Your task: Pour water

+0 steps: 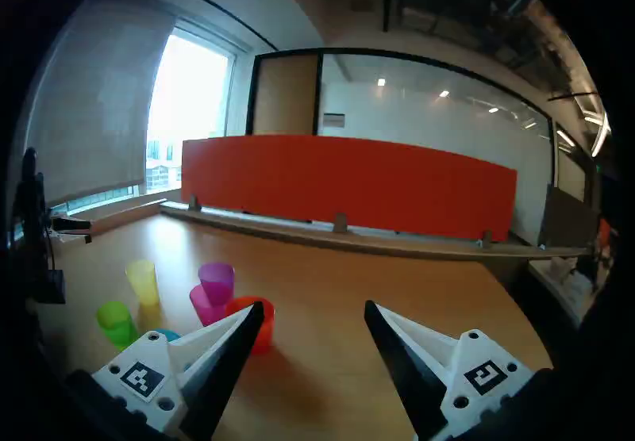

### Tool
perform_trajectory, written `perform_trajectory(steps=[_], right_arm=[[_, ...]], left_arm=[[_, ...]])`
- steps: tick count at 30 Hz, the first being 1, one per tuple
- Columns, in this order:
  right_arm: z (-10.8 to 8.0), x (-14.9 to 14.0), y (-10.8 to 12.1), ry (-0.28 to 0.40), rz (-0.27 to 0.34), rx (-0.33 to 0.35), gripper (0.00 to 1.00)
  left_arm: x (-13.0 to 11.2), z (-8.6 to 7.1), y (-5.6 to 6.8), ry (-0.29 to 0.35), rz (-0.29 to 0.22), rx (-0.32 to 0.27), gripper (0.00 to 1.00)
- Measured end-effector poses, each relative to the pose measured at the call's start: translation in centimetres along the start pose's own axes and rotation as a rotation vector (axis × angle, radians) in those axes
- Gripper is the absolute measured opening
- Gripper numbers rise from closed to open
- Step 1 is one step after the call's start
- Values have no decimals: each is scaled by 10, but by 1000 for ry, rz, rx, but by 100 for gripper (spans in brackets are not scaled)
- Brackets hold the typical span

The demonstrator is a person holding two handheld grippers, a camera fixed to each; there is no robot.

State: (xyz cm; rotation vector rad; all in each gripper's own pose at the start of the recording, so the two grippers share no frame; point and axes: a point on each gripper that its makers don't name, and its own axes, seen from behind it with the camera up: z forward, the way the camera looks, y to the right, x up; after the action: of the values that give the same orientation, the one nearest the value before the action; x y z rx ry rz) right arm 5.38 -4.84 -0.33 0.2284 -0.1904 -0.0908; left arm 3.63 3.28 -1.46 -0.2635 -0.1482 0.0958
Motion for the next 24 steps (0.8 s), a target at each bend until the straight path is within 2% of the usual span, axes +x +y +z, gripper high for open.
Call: perform_trajectory(steps=[5,12,17,24], right_arm=[[-2,16,10,81,14,-71,98],[-7,23,21,145,41,-135,98],[-10,28,31,184,85,-169,98],[-14,31,41,197,83,-200,99]], left_arm=[[11,0,-2,53,-7,34,86],[31,-4,-6,131,-28,77,86],[36,-7,-4,150,-40,89,86],[35,-7,-7,156,-52,123,86]])
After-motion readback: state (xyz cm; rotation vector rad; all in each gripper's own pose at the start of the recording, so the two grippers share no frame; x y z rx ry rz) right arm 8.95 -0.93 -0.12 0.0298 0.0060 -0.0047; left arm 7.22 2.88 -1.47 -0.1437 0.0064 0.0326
